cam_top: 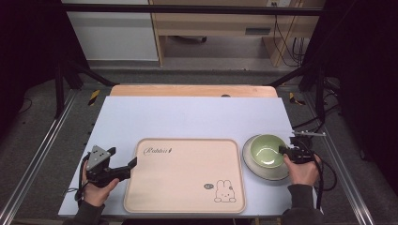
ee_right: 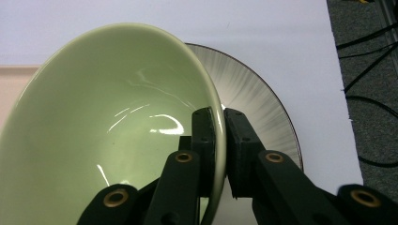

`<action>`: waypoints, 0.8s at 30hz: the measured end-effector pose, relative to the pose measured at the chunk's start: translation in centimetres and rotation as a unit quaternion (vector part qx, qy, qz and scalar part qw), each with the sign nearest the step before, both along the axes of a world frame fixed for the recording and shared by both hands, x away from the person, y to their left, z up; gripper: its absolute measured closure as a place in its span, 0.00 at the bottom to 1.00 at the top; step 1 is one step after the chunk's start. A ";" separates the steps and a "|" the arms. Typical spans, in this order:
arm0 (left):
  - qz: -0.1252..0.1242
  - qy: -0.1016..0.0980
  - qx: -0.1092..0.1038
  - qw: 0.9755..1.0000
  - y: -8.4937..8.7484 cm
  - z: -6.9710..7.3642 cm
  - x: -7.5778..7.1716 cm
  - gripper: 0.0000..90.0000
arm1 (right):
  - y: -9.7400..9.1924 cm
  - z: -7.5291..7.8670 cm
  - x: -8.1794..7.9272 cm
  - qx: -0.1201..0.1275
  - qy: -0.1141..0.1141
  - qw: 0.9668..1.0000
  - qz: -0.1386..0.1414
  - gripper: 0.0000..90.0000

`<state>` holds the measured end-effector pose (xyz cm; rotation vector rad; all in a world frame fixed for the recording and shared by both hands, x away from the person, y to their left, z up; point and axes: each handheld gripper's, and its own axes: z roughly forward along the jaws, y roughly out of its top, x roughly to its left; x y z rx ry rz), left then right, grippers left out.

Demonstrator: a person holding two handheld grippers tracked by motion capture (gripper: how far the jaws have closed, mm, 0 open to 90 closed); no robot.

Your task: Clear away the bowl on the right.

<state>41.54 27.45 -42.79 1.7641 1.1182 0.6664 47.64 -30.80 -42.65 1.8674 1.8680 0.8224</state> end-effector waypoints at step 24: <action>-0.003 -0.002 -0.002 1.000 -0.1 0.1 -0.1 0.11 | 0.0 1.2 -0.6 0.026 -0.022 0.999 0.016 0.92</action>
